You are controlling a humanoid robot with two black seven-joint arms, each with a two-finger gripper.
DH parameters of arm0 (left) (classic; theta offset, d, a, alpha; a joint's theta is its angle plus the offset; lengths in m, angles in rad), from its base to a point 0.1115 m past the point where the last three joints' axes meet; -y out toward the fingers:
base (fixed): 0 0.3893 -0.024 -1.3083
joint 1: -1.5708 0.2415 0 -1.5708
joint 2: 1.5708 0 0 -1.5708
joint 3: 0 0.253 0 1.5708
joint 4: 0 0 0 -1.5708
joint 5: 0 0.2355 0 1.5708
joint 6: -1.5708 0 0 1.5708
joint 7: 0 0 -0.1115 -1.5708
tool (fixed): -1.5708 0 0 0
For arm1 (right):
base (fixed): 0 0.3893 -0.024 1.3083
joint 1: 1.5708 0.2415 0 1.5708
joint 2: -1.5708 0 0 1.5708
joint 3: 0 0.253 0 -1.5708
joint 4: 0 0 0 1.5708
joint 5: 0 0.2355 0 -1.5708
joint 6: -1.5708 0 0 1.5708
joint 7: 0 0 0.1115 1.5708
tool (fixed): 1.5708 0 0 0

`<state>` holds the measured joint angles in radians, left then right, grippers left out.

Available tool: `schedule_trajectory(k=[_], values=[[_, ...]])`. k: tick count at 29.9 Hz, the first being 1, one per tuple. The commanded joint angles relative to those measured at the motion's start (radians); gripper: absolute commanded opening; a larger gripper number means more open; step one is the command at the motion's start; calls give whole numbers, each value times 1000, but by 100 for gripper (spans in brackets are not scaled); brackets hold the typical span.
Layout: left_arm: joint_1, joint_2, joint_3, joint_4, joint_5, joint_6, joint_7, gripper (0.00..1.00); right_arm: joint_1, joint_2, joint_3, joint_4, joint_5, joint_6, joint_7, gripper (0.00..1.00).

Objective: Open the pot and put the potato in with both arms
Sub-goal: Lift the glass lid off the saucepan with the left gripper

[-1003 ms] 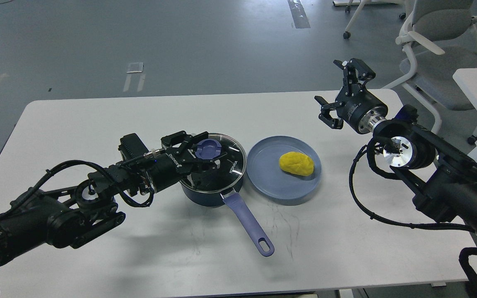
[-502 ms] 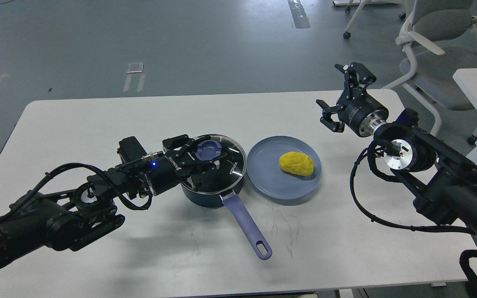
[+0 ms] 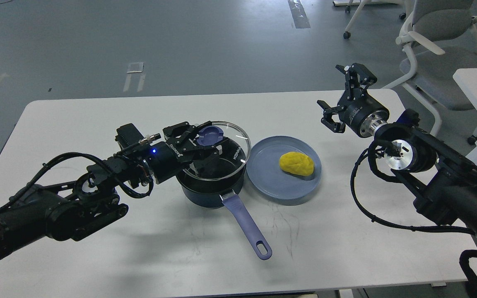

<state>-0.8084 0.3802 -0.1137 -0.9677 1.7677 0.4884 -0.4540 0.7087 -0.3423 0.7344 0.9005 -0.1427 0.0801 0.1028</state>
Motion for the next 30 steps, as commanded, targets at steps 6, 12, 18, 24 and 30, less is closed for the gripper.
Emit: schedule_trajectory(k=[6,12,18,24,30], values=[[-34,72,-9,-54,-31,0,5,51,11,-3,3,-6,0,3,-2,100],[-43,207,-8,-48,-34,0,-5,49,21,-3,3,-5,0,0,-3,100],[-34,338,2,-39,-37,0,-35,45,25,-4,5,-6,0,-2,-3,100],[6,405,2,-33,-85,0,-35,42,25,-11,5,-6,0,-3,-3,100],[57,402,2,7,-145,0,-35,40,25,-12,5,-8,0,-3,-3,100]])
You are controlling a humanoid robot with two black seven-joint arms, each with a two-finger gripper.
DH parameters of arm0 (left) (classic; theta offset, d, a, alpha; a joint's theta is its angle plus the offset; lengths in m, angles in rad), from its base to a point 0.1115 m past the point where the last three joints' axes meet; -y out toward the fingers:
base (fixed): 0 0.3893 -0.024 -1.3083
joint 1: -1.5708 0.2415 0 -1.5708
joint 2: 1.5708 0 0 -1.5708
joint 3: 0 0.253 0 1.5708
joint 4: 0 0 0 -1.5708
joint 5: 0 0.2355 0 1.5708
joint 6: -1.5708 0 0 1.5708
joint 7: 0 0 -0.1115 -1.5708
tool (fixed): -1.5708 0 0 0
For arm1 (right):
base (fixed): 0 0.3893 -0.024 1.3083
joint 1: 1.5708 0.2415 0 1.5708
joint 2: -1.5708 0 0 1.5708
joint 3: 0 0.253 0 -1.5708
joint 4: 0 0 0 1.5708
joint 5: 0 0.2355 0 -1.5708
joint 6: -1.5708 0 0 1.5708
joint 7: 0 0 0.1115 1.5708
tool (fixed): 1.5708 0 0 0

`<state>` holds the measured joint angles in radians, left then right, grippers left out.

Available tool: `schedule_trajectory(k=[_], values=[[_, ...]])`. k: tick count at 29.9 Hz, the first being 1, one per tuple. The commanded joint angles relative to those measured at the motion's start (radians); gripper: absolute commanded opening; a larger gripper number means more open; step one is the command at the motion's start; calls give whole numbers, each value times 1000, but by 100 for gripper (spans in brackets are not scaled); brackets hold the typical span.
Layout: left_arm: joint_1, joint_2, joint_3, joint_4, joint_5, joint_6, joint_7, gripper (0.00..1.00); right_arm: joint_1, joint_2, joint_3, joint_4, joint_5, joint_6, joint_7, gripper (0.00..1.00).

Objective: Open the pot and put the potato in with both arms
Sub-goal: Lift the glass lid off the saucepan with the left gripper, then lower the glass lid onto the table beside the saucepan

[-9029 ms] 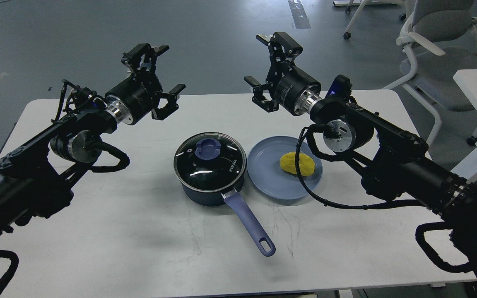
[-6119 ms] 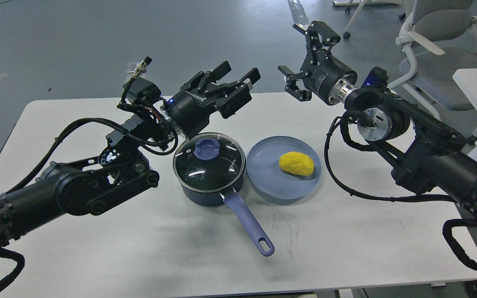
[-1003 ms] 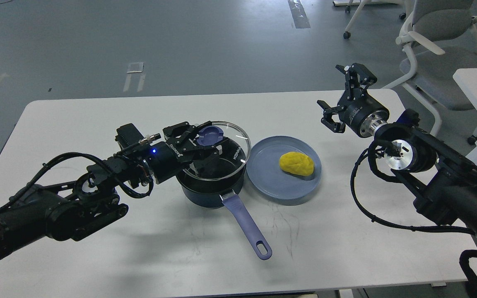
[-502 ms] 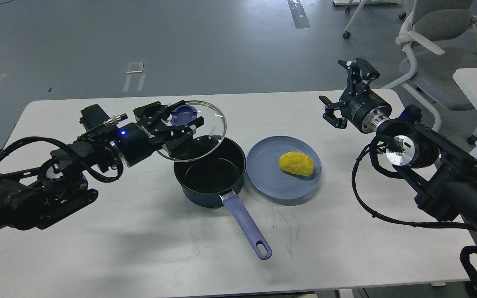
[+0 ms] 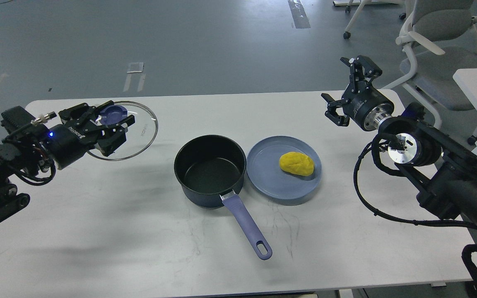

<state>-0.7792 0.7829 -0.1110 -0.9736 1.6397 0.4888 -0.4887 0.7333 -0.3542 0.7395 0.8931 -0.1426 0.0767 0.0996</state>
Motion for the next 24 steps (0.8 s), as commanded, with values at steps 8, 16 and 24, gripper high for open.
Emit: schedule_trajectory(k=[8,16,24], values=[[110,-11,1,53,-28,0,0,40,0,-6,-2,0,0,-2,0,100],[126,-27,1,56,-28,0,0,40,-2,-5,-8,-25,0,0,0,100],[155,-71,1,76,-26,0,0,41,-2,-5,-9,-26,0,0,0,100]])
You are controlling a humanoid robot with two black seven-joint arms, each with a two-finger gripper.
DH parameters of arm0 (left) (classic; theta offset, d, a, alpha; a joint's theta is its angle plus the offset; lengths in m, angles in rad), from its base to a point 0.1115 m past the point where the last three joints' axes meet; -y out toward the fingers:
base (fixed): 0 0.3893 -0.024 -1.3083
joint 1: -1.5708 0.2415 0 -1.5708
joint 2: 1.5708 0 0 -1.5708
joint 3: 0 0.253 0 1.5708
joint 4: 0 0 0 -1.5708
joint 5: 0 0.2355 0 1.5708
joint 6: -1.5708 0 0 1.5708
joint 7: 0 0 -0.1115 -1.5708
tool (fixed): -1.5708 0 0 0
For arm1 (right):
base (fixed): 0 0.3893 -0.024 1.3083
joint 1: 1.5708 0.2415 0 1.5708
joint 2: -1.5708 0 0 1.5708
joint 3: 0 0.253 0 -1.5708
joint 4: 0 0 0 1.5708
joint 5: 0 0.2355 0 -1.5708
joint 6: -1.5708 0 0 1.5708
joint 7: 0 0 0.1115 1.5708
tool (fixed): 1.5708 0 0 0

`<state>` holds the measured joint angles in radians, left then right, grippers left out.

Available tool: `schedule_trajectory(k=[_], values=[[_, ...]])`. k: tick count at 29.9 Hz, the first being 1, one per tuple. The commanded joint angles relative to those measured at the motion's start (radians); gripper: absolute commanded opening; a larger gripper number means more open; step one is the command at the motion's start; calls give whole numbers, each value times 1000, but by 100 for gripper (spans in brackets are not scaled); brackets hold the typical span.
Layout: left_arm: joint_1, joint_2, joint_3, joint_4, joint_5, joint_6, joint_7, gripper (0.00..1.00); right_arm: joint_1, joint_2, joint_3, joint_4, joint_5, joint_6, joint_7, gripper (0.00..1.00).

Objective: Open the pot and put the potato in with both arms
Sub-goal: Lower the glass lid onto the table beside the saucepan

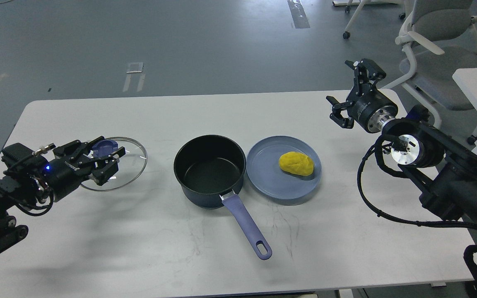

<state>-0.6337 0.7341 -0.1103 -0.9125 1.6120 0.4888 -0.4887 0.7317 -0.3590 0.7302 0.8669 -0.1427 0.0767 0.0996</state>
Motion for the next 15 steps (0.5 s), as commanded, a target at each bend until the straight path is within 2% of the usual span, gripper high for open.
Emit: schedule_trajectory(k=[1,9,15], values=[[11,-28,0,21,2,0,0,41,0,0,0,0,0,0,0,100],[17,-79,1,67,3,0,0,41,0,-1,0,1,0,0,0,100],[39,-96,1,73,2,0,0,46,0,-1,0,1,0,-1,0,100]])
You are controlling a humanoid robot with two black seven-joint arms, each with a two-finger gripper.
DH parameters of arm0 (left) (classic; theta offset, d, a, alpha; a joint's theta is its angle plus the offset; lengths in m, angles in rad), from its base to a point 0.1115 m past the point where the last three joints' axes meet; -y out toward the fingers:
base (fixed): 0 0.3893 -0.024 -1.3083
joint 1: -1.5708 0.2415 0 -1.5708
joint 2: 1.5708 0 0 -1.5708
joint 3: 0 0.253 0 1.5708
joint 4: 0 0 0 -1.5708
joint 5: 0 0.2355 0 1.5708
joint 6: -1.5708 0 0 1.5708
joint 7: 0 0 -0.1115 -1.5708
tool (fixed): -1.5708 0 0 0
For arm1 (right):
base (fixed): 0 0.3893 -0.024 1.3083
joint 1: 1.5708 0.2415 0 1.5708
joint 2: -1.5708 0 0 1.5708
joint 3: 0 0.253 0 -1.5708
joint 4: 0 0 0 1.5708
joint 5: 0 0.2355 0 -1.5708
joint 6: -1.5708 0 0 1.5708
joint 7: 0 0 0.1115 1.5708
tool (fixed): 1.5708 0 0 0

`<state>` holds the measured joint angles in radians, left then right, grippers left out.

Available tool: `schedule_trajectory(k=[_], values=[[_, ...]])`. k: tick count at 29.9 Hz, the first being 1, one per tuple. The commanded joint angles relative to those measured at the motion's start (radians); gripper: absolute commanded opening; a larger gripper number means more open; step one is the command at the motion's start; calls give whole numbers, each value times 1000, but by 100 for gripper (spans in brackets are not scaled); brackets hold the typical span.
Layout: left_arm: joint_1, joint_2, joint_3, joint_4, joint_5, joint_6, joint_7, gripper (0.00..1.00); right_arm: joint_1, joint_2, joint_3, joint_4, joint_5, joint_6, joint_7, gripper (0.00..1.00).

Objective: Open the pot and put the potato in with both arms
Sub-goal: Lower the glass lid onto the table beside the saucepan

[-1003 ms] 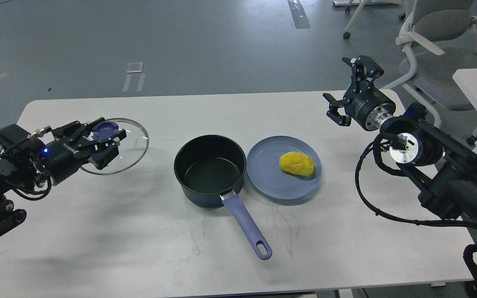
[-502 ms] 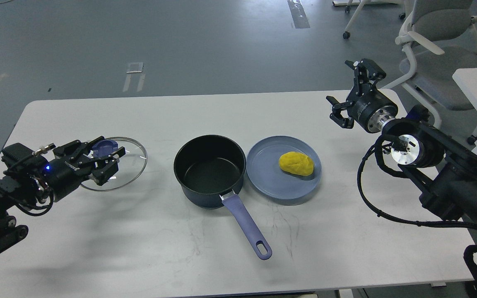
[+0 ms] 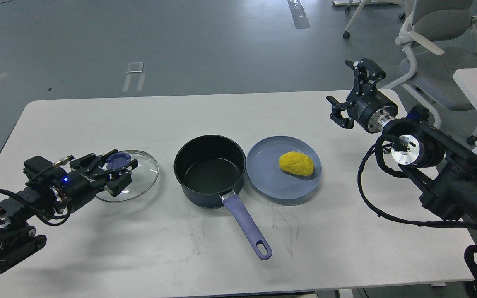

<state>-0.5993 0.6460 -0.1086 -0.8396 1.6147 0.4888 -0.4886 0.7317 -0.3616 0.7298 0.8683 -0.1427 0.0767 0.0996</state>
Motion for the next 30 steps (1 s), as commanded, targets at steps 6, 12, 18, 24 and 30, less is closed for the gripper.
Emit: schedule_trajectory(k=[6,12,18,24,30], values=[[15,-12,-2,2,-2,0,0,60,0,1,0,0,0,-2,0,100],[16,-25,0,0,-4,0,0,96,0,3,0,0,0,-2,0,100],[16,-42,0,0,-4,0,0,96,0,3,2,0,0,-2,2,100],[4,-43,-3,-1,-7,0,0,97,0,1,7,0,0,-2,2,100],[-48,-23,-3,-15,-7,0,0,97,0,3,7,0,0,-2,2,100]])
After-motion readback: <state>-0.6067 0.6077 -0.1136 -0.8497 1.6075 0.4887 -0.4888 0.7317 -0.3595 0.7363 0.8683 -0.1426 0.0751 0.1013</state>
